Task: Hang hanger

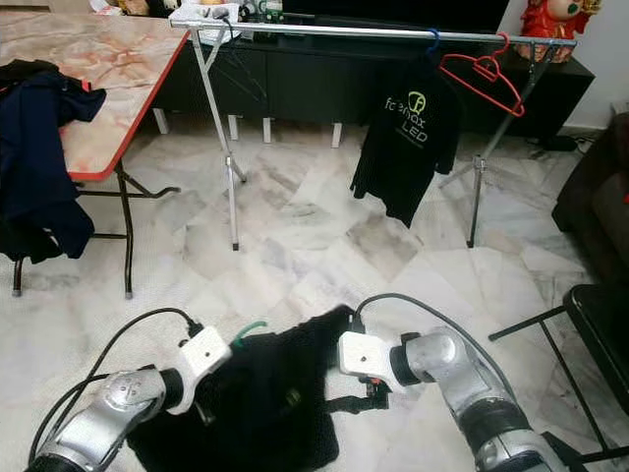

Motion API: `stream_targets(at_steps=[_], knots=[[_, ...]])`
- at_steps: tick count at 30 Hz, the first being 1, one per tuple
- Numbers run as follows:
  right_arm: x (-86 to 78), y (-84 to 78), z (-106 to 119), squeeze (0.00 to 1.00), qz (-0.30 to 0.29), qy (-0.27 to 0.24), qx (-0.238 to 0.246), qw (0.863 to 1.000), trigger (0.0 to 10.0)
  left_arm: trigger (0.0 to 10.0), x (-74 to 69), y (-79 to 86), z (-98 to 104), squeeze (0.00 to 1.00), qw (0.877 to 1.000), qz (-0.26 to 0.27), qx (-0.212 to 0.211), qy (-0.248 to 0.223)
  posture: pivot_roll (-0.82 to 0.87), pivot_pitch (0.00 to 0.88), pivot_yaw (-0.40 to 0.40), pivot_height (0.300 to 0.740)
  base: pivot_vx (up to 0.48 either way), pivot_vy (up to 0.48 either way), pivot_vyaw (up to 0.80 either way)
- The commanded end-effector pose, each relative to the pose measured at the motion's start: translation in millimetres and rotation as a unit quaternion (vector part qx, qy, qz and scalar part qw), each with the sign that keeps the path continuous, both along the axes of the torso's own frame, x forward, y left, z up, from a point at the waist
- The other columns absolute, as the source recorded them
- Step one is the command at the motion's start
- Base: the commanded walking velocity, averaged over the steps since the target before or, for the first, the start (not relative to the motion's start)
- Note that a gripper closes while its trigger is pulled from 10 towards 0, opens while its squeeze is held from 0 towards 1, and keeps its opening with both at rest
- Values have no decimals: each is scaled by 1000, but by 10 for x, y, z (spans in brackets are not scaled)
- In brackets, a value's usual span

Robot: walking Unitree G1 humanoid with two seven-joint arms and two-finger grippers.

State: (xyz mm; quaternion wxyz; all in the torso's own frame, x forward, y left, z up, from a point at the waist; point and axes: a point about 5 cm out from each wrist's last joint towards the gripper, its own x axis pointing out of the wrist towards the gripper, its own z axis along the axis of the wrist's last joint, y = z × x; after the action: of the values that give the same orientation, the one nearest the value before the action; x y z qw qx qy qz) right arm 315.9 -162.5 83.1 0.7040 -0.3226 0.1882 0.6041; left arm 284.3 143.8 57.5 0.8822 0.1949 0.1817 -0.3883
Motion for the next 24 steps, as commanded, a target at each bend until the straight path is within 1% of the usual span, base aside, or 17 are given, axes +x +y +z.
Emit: stream_targets(at_steps=[1, 3, 4, 5, 9, 10, 11, 12, 13, 14, 16, 17, 18, 19, 22, 23, 24], knots=[[3, -61, -30, 1000, -23, -10, -2, 1000, 10000, 0, -24, -46, -28, 0, 1000, -11, -2, -8, 43, 147, -65, 740, 0, 0, 0], [25, -72, -29, 1000, -37, -22, -4, 999, 10000, 0, -23, -45, -40, 0, 1000, -5, -3, -10, 41, 149, -66, 740, 0, 0, 0], [48, -75, -27, 910, -53, -35, -1, 998, 10000, 0, -13, -37, -41, 0, 1000, 3, -2, -17, 41, 149, -66, 740, 0, 0, 0], [65, -83, -30, 16, -69, -44, 0, 997, 10000, 0, 2, -23, -37, 0, 1000, 15, -1, -24, 40, 151, -68, 740, 0, 0, 0], [139, -166, -112, 0, -197, -80, 19, 977, 10000, 0, 123, 156, -22, 0, 989, 129, 8, -71, 36, 158, -71, 740, 0, 0, 0], [129, -202, -189, 0, -261, -77, 43, 961, 10000, 2902, 147, 262, -32, 0, 978, 189, 3, -82, 32, 164, -71, 740, 0, 0, 0], [119, -214, -224, 0, -285, -74, 52, 954, 10000, 2902, 147, 298, -37, 0, 974, 209, -1, -85, 32, 164, -71, 740, 0, 0, 0], [119, -214, -224, 0, -285, -74, 52, 954, 10000, 2902, 147, 298, -37, 0, 974, 209, -1, -85, 32, 164, -71, 740, 0, 0, 0], [33, -233, -396, 0, -356, -47, 80, 930, 10000, 10000, 116, 391, -52, 0, 962, 256, -27, -94, 29, 170, -66, 740, 0, 0, 0], [-62, -249, -549, 0, -404, -25, 91, 910, 10000, 10000, 82, 446, -61, 0, 954, 281, -47, -96, 29, 174, -63, 740, 0, 0, 0], [-206, -274, -745, 0, -464, 3, 96, 881, 10000, 10000, 30, 518, -74, 0, 945, 306, -62, -99, 30, 178, -58, 740, 0, 0, 0], [-206, -274, -745, 0, -464, 3, 96, 881, 10000, 10000, 30, 518, -74, 0, 945, 306, -62, -99, 30, 178, -58, 740, 0, 0, 0], [-367, -350, -943, 0, -560, 39, 110, 820, 10000, 10000, -31, 594, -69, 0, 942, 312, -45, -112, 25, 183, -51, 740, 0, 0, 0], [-367, -350, -943, 0, -560, 39, 110, 820, 10000, 10000, -31, 594, -69, 0, 942, 312, -45, -112, 25, 183, -51, 740, 0, 0, 0], [-622, -431, -1183, 0, -671, 92, 128, 724, 10000, 10000, -135, 668, -47, 0, 934, 329, -60, -122, 40, 174, -36, 740, 0, 0, 0], [-716, -443, -1258, 0, -692, 107, 123, 703, 10000, 10000, -172, 694, -40, 0, 932, 333, -63, -125, 41, 172, -35, 740, 0, 0, 0], [-773, -447, -1301, 0, -702, 116, 119, 692, 10000, 10000, -195, 709, -36, 0, 932, 335, -63, -126, 41, 172, -35, 740, 0, 0, 0]])
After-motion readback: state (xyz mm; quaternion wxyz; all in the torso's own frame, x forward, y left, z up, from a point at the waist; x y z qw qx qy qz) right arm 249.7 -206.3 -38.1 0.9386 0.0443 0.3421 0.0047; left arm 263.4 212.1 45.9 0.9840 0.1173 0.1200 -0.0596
